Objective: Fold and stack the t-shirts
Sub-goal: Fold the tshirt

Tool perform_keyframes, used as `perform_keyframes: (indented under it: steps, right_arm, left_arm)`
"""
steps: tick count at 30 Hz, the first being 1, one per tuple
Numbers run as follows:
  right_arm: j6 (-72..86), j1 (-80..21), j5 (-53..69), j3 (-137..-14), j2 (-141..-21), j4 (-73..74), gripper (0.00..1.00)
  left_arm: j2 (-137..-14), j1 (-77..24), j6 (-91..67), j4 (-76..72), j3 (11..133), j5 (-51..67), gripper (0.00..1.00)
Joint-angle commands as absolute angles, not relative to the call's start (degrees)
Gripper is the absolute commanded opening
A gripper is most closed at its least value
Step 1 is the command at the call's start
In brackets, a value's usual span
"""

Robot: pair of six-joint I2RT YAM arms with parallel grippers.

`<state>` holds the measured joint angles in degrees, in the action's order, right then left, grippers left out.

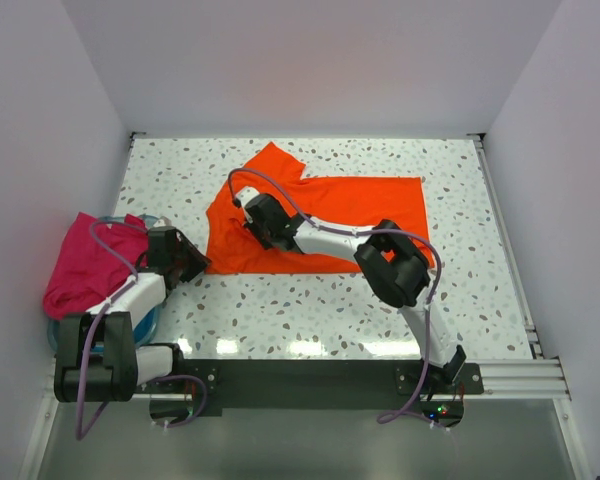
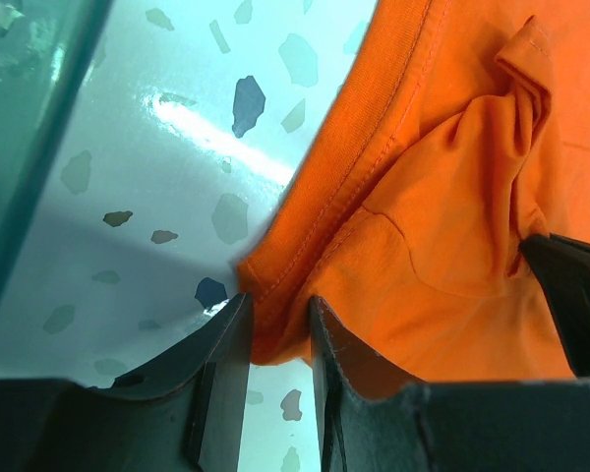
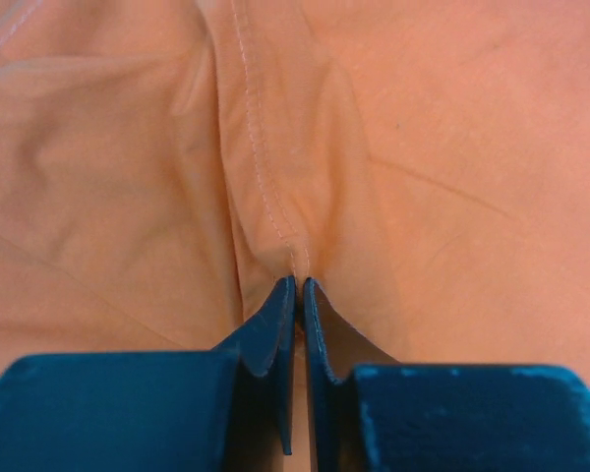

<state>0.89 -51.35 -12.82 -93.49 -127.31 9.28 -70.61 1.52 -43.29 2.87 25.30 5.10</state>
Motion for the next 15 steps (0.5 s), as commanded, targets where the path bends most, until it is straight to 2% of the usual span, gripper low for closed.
perform_keyframes:
  steps: [1,4,15]
  right_arm:
    - [0.35,-51.33,-15.90,-96.94,-128.14,8.70,0.04]
    - [0.26,-50.63,-16.52,-98.43,-128.32,8.96,0.01]
    - [1.32,-45.88,-15.74,-104.85,-131.31,12.13,0.00]
  left_arm:
    - [-69.79,2.29,-42.80,3.51,25.58,3.78,0.34]
    - [-69.79,2.29,-42.80,3.52,25.49,3.69,0.31]
    - [-70.05,2.29,-42.63,3.96,25.58,3.43,0.13]
